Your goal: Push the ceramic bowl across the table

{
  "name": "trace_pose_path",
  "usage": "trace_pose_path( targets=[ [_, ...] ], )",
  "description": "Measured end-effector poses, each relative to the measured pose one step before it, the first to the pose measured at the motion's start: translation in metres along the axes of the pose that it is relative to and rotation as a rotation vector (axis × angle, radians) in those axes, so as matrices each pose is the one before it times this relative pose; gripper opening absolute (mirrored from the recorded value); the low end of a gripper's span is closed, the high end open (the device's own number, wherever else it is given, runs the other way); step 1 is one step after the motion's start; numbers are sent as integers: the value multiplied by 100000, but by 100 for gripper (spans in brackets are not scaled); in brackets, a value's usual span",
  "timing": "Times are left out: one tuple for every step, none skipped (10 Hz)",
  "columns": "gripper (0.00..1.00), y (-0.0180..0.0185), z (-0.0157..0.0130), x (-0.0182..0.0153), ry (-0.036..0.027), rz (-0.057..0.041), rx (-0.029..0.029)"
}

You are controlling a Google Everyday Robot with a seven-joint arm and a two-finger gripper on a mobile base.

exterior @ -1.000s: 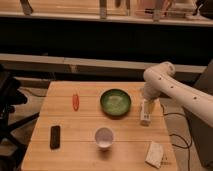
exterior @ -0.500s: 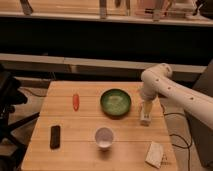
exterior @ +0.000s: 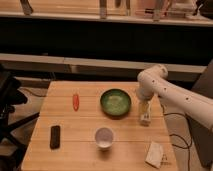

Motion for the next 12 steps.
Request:
trace_pose_path(
  targets=[
    [80,6,181,33,-81,75,-2],
    [80,-79,97,-108,-199,-61,113],
    [80,-58,158,-270,-225,-393,-59],
    [80,-158,253,-436,-453,-272,151],
    [80,-127,286,-284,-359,-74,61],
    [80,-175,349,-251,-205,-102,256],
    [80,-73,114,-88,-147,23,123],
    [78,-32,177,-20,-125,-1,127],
    [72,25,277,-186,-288,-175,69],
    [60,-42,341,-374,-332,-222,61],
    [52,-87,148,-336,-210,-397,-46],
    [41,-83,207,-354,-300,-374,-145]
  ],
)
